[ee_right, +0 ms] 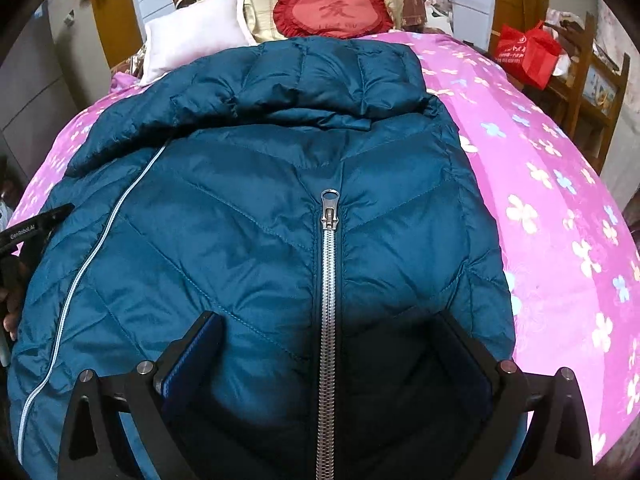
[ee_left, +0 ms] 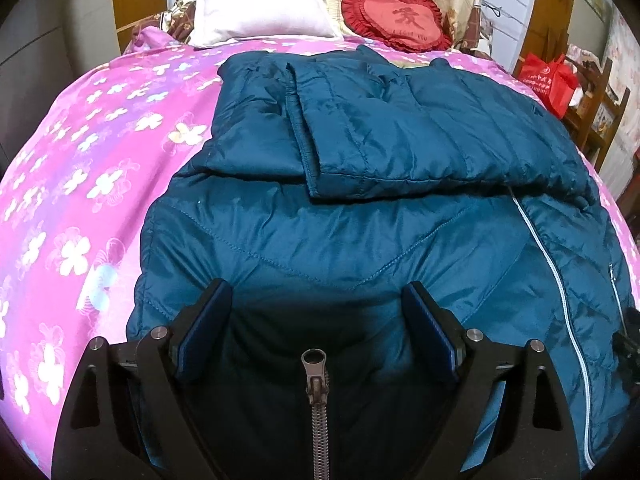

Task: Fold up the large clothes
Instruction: 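Grasp the jacket hem beside the zipper with both tools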

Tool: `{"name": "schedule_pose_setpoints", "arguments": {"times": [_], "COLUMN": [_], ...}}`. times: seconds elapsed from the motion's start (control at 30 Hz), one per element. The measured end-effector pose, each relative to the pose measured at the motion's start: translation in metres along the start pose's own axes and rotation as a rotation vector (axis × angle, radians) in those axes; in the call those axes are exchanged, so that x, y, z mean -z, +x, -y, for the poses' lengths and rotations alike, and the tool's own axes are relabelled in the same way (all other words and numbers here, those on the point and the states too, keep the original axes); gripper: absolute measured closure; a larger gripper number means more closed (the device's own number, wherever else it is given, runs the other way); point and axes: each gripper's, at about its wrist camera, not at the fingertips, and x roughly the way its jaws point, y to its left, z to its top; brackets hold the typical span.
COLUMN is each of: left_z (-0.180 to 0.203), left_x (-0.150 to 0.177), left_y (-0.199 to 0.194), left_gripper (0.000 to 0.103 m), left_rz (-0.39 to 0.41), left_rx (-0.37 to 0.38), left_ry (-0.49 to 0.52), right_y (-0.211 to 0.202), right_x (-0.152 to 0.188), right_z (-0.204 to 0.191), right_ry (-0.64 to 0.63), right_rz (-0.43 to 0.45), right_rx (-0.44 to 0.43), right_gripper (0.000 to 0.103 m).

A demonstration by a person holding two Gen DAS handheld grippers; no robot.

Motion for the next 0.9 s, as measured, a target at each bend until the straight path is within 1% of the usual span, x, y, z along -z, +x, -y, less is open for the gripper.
{"name": "schedule_pose_setpoints", "arguments": {"times": [0.3,0.6,0.73,0.83,0.9], "left_z": [-0.001,0.001,0.002,0.003,0.002], "left_x": [0.001,0.002,0.003,0.002,0.001], "left_y": [-0.001,0.002,0.002,0.002,0.001], "left_gripper": [0.015,0.015,0.015,0.015,0.014], "left_rz": [-0.001,-0.007,-0.008,-0.010,-0.018], "left_rx": [0.007,-0.012,-0.016,-0.016,-0.008], "left_ry": [-0.006,0.008,0.009,0.011,0.014], "right_y": [0.002,0.002,-0.001,-0.010,-0.025], "right_x": [0.000,-0.001,0.001,0.000,-0.001], "right_z": [-0.002,-0.004,-0.003,0.002,0.011], "right_ry": [-0.011,-0.019,-0.020,-0.010,0.028], "right_rz": [0.002,-0.007,-0.010,0.019,0.081], "right_rx": [0.013,0.024,0.014,0.012,0.020], "right_gripper": [0.000,0.000,0.000,0.000,0.000]}}
